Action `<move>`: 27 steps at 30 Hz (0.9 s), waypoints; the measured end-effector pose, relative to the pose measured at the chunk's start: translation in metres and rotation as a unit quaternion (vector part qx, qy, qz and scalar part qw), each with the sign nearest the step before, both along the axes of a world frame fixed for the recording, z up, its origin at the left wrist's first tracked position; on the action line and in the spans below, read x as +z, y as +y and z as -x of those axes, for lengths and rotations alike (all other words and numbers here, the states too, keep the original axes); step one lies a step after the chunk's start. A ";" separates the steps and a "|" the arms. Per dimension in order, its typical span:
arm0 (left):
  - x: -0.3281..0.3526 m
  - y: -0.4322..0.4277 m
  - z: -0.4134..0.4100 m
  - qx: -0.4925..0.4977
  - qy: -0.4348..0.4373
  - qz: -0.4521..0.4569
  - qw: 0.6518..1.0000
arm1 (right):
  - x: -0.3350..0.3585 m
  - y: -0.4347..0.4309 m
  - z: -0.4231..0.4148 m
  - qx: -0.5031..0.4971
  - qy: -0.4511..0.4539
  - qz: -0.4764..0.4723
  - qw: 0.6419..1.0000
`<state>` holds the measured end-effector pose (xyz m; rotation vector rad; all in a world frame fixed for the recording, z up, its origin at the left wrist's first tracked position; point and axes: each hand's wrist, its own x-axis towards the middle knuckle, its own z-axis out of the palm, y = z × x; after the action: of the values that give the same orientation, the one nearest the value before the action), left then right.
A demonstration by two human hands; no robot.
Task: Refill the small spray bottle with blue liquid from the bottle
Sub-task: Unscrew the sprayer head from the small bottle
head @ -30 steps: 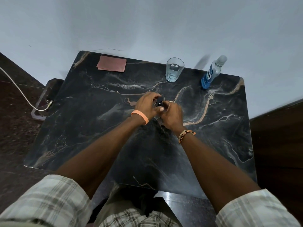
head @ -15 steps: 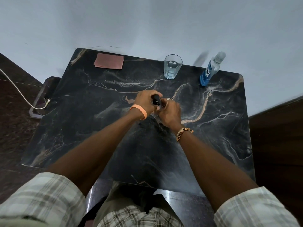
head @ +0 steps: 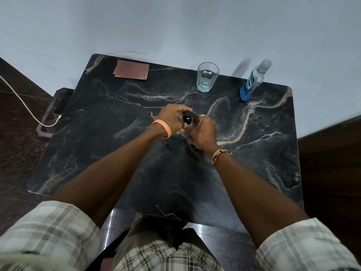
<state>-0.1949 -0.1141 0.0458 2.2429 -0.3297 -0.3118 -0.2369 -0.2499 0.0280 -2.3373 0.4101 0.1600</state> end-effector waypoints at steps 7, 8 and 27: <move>-0.001 -0.002 0.002 0.009 0.004 0.006 1.000 | 0.000 0.001 0.001 0.007 -0.013 -0.002 1.000; 0.000 -0.004 0.002 0.001 0.006 -0.008 1.000 | 0.000 0.001 0.002 0.005 -0.016 -0.003 1.000; 0.000 -0.005 0.009 0.055 0.034 0.017 0.998 | 0.000 0.001 0.000 0.009 -0.005 0.004 1.000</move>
<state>-0.2041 -0.1186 0.0459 2.2010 -0.1744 -0.3207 -0.2371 -0.2489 0.0277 -2.3497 0.3844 0.1551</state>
